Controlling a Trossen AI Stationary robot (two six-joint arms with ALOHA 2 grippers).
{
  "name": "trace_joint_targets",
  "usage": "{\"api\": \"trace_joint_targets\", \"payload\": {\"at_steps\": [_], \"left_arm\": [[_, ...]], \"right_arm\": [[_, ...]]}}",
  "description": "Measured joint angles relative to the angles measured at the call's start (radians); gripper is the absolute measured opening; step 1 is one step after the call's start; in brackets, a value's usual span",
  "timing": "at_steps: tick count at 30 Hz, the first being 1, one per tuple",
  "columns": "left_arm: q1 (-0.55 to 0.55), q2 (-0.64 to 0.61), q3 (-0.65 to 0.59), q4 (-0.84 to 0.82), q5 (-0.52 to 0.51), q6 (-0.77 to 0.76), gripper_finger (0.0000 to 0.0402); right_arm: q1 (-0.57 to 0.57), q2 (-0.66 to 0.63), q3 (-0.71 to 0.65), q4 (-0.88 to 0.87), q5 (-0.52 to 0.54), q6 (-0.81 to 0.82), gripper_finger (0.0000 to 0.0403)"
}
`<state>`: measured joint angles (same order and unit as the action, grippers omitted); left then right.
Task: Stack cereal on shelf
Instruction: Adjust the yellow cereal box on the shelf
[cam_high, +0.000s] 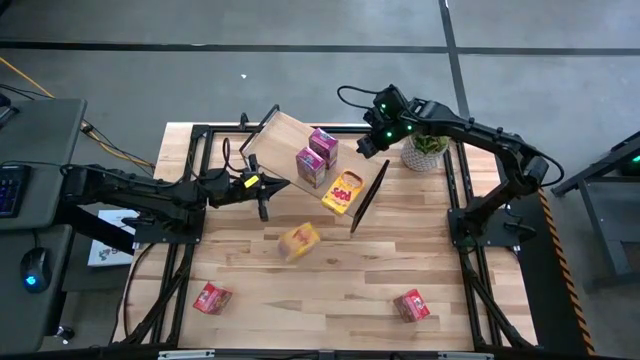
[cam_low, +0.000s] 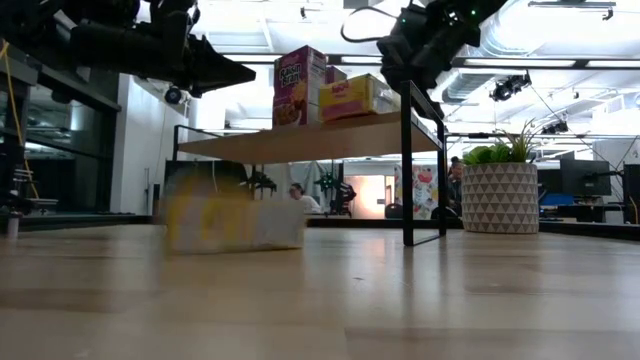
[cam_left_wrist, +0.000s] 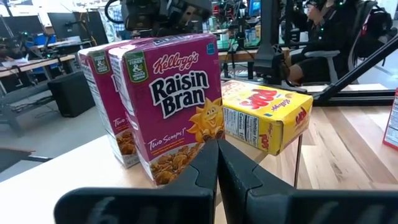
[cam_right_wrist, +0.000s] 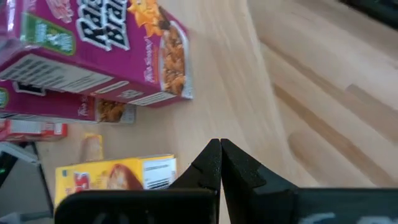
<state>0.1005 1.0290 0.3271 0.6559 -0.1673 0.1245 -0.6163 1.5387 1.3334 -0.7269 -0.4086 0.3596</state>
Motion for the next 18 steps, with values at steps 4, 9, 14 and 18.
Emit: {"api": "trace_joint_targets", "payload": {"at_steps": [4,9,14,18], "left_arm": [[0.0,0.0,0.0,0.0,-0.001,0.003,0.0],[0.0,0.0,0.0,0.0,0.001,0.004,0.0001],[-0.013,0.0,0.0,-0.013,0.087,0.063,0.0],[-0.039,0.0,0.0,-0.029,0.218,0.127,0.0]], "right_arm": [[0.0,0.0,0.0,0.0,0.005,-0.001,0.0],[0.0,0.0,0.0,0.011,0.005,-0.007,0.0],[0.045,0.0,0.0,0.006,0.077,-0.029,0.0],[0.102,-0.001,0.0,-0.004,0.088,-0.072,0.0]]}}
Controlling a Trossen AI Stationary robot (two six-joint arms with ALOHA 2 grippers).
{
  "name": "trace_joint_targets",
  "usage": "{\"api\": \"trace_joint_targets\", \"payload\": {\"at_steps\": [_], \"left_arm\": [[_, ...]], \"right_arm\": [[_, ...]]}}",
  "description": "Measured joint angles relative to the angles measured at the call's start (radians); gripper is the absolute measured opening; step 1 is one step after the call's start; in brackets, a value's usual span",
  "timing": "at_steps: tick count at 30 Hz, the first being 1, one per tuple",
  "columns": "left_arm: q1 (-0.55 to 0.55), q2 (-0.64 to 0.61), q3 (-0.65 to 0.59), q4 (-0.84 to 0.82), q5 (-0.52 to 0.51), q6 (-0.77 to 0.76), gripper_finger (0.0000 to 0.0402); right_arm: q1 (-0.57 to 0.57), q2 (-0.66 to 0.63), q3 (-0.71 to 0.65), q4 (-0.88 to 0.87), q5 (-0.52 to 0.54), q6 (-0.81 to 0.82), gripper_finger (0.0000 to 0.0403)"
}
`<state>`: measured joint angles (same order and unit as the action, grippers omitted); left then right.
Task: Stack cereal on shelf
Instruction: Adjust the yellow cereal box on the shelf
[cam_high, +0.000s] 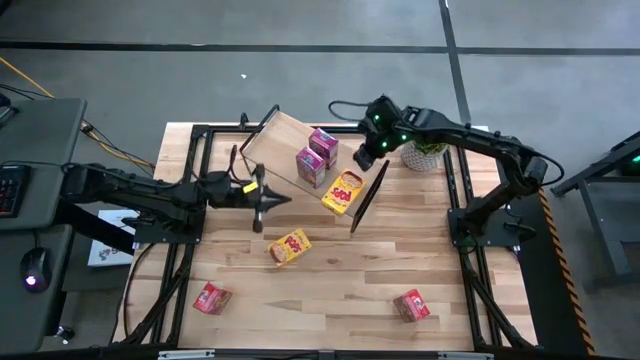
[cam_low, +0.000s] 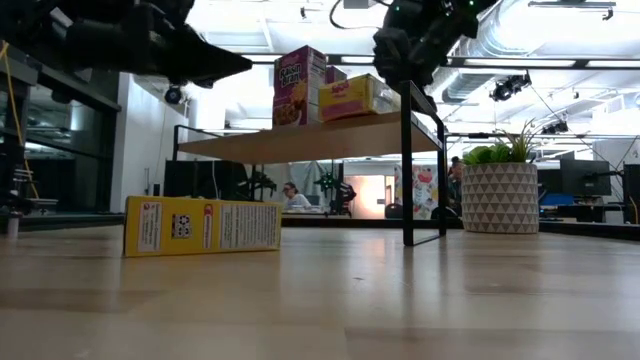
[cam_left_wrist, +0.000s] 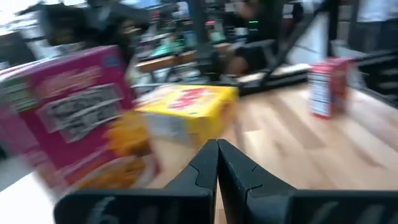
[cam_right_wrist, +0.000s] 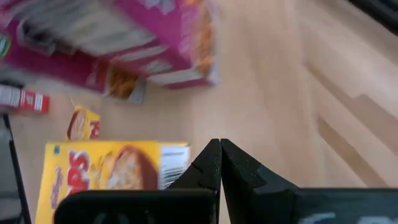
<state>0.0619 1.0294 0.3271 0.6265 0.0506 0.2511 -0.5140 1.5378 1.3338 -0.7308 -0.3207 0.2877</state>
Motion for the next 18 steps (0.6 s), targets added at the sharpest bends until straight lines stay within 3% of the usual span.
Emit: {"api": "trace_joint_targets", "payload": {"at_steps": [4,10,18], "left_arm": [[-0.049,0.0,0.048,-0.092,0.026,0.014,0.0],[-0.152,0.025,0.197,-0.403,-0.05,0.013,0.0],[-0.262,0.21,0.299,-0.42,-0.063,0.021,0.0]], "right_arm": [[0.037,-0.012,0.0,-0.007,0.057,-0.018,0.0],[0.063,-0.027,0.0,-0.055,0.161,-0.027,0.0],[0.131,-0.028,0.0,-0.069,0.216,0.004,0.0]]}}
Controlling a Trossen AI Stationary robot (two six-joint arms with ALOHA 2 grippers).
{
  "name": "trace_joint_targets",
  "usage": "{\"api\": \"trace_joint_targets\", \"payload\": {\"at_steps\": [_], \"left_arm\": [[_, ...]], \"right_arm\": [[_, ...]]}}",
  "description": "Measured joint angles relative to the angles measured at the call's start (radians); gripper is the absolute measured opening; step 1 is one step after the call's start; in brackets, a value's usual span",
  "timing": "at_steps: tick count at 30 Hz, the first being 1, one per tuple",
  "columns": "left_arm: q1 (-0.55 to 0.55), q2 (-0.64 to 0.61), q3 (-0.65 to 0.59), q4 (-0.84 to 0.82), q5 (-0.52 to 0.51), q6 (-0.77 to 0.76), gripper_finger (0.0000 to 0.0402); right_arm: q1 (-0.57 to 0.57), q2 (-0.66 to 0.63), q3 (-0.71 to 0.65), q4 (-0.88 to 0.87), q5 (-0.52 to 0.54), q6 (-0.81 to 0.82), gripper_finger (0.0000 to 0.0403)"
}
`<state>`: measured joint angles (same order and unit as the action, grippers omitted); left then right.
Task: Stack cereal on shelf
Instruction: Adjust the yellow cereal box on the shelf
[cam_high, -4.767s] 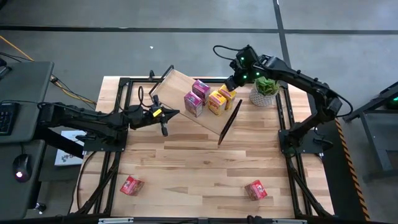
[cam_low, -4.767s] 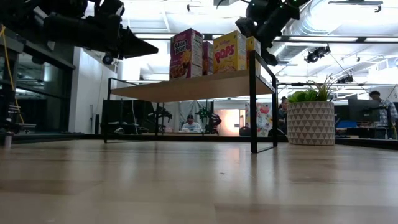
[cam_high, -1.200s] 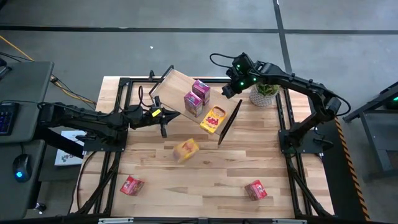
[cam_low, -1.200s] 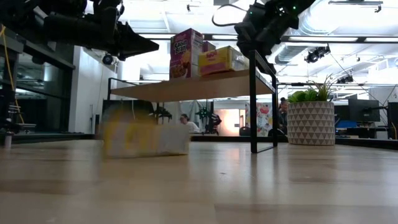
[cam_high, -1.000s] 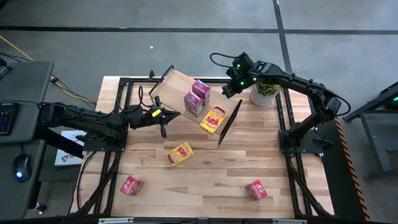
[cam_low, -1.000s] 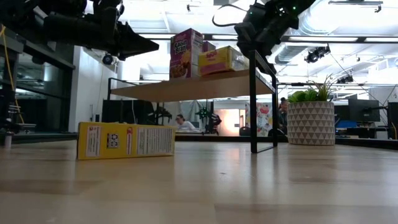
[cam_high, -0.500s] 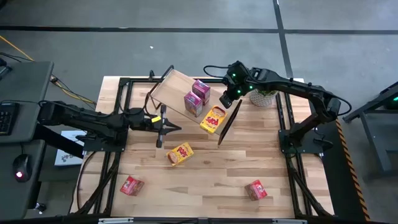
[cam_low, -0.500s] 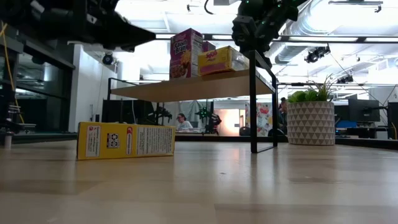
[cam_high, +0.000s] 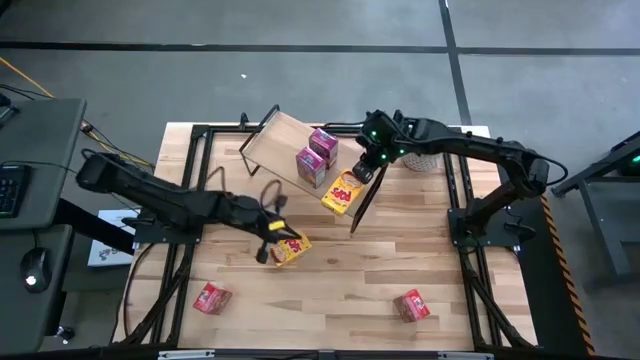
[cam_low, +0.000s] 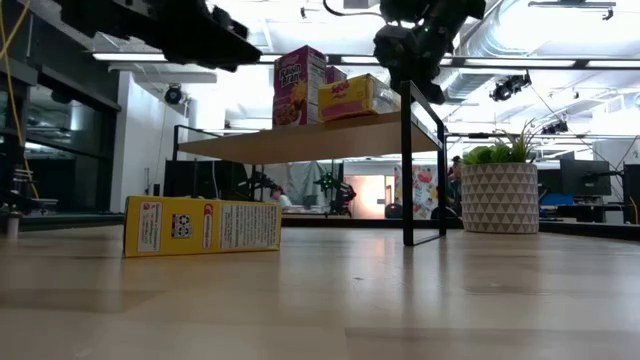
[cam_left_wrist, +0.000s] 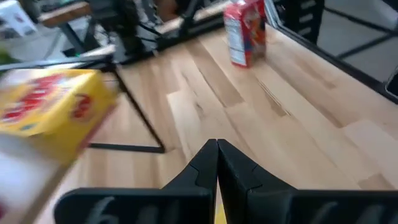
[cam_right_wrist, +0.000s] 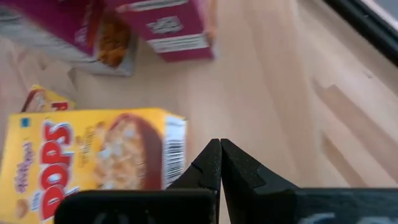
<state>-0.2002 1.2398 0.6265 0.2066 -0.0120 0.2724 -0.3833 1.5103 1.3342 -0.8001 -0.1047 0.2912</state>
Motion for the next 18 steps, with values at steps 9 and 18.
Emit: {"api": "trace_joint_targets", "payload": {"at_steps": [9,18], "left_arm": [[-0.01,0.225,0.145,0.001,-0.209,0.057,0.0],[0.012,0.308,0.181,0.063,-0.31,0.086,0.0]], "right_arm": [[0.062,0.0,0.0,-0.033,0.129,0.021,0.0],[0.106,0.0,0.0,-0.045,0.143,0.026,0.0]]}}
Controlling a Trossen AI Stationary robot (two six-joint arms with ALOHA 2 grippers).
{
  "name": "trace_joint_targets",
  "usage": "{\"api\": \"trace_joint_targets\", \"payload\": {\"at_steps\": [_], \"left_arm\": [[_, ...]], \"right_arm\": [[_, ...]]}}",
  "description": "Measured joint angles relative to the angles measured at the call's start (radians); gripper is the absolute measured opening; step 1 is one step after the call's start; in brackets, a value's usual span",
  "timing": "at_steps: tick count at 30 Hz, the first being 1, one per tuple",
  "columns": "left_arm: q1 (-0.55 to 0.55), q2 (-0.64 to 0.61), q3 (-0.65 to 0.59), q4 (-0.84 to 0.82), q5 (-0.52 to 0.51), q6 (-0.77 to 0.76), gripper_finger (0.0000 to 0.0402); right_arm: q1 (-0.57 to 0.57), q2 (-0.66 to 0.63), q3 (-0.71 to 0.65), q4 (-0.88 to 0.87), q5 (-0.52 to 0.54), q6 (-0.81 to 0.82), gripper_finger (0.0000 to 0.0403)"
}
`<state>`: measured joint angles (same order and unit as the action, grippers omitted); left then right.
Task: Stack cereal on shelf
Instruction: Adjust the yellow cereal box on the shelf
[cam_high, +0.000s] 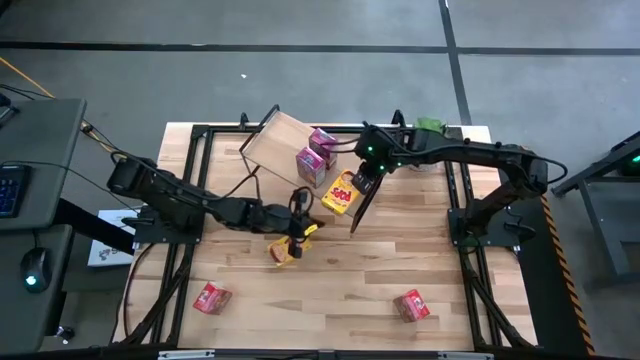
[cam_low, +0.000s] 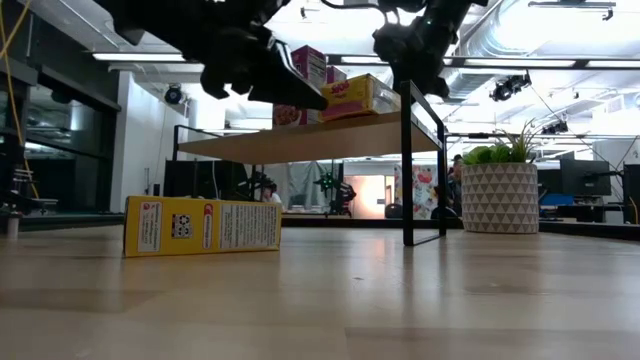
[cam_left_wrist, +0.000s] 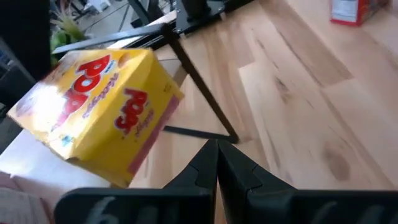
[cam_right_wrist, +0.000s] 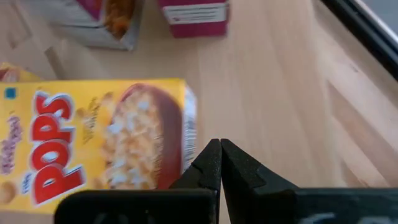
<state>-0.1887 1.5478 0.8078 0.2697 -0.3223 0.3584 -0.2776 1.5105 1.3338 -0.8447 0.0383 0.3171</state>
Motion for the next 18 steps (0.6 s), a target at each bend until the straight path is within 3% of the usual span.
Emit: {"api": "trace_joint_targets", "payload": {"at_steps": [18], "left_arm": [[0.005,0.002,0.0,-0.073,-0.004,0.014,0.0]], "right_arm": [[0.09,0.001,0.0,0.003,0.019,0.006,0.0]]}}
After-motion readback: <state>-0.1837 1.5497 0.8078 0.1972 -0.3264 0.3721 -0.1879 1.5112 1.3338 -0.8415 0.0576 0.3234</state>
